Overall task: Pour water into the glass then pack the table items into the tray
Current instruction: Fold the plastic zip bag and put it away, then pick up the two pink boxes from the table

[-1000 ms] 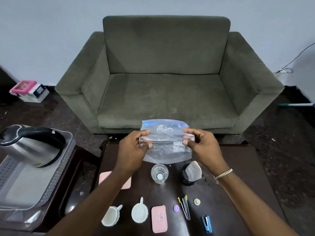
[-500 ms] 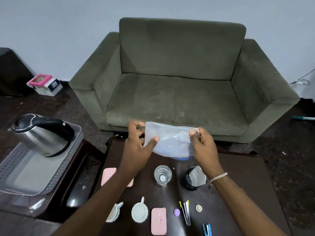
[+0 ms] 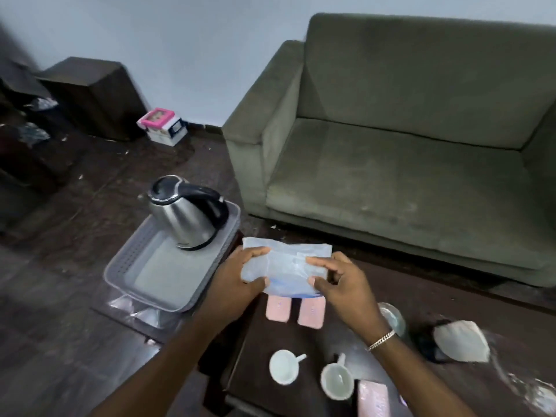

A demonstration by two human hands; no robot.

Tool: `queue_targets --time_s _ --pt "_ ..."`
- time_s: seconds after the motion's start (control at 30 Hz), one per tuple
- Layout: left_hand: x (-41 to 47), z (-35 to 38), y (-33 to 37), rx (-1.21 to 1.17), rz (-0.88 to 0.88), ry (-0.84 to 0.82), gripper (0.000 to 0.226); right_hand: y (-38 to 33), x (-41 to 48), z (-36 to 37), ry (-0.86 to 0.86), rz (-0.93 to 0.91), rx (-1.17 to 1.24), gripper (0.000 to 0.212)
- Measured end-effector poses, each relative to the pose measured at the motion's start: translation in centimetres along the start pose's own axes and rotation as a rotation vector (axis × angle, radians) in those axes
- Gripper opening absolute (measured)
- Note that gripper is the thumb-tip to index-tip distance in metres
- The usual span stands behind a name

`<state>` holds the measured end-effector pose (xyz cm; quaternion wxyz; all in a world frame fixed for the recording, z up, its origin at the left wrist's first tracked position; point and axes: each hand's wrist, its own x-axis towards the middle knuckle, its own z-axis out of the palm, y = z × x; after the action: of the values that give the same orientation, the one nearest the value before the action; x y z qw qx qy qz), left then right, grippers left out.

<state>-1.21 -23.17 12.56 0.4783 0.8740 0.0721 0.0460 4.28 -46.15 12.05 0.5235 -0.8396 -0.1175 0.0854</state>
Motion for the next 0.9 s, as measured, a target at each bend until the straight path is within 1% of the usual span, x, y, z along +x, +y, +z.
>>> queue_targets --time_s 0.07,0.17,0.27,0.33,0.4,0.47,0.57,0.67,0.77,0.83,0.9 --pt "-0.3 -3.5 -3.1 0.015 -0.081 0.084 0.044 -1.0 0.8 4.6 -0.036 0.020 -0.046 0.032" --pt "-0.4 -9.1 -7.8 0.058 -0.187 0.196 0.033 -2.9 1.9 11.9 -0.091 -0.009 -0.117 0.028" --pt "0.3 -13.7 -12.0 0.144 -0.217 0.210 0.029 -4.4 3.2 18.0 -0.179 -0.040 -0.209 0.030" --pt "0.9 -16.1 -14.4 0.207 -0.252 0.212 0.029 -5.2 3.9 21.5 -0.224 -0.059 -0.345 0.033" --pt "1.6 -18.1 -17.1 0.265 -0.282 0.214 0.030 -5.9 4.7 25.0 -0.243 -0.124 -0.480 0.032" --pt "2.4 -19.7 -20.1 0.317 -0.328 0.180 0.032 -6.4 5.3 28.7 -0.271 -0.175 -0.604 0.027" --pt "3.2 -20.5 -23.6 0.426 -0.383 0.068 0.037 -6.1 5.8 32.5 -0.311 -0.174 -0.735 0.020" --pt "3.9 -20.4 -26.0 0.498 -0.389 -0.020 0.040 -5.3 6.6 34.8 -0.341 -0.162 -0.811 0.018" --pt "4.4 -20.1 -27.5 0.539 -0.408 -0.108 0.037 -4.6 7.2 36.1 -0.419 -0.151 -0.867 0.018" --pt "4.5 -19.7 -28.0 0.633 -0.378 -0.125 0.038 -4.2 7.5 36.6 -0.424 -0.135 -0.908 0.017" --pt "4.9 -19.4 -28.0 0.787 -0.305 -0.129 0.046 -4.1 8.0 36.9 -0.402 -0.152 -0.912 0.014"
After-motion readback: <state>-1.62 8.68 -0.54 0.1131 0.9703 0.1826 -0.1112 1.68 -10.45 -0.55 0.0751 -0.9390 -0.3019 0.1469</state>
